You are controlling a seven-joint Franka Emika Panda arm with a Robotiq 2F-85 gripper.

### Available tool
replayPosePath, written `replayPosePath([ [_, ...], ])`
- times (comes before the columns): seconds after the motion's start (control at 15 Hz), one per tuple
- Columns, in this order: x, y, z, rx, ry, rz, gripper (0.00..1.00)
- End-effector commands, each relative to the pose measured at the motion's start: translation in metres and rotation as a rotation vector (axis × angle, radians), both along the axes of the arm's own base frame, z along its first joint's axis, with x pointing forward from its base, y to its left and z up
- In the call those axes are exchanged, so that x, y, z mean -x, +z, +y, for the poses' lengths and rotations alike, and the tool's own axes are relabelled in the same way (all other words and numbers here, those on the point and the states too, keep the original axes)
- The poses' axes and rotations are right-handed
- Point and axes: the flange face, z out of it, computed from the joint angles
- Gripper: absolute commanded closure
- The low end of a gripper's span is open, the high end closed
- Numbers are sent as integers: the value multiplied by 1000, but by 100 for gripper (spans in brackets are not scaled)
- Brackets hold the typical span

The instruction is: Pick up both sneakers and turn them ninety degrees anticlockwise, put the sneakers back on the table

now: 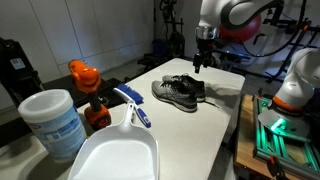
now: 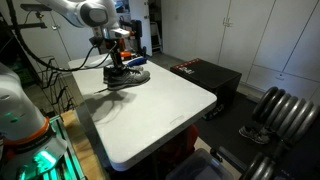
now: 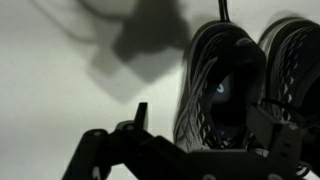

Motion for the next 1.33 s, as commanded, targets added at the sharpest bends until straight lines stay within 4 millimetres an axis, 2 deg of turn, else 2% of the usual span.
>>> replayPosePath([
  [0.0, 0, 0, 0, 0, 0, 0, 0],
  [0.13, 0, 0, 0, 0, 0, 0, 0],
  [0.53, -12, -4, 41, -27, 2, -16, 0],
  [0.87, -14, -23, 68, -89, 38, -6, 0],
  [1.27, -12, -52, 81, -64, 79, 57, 0],
])
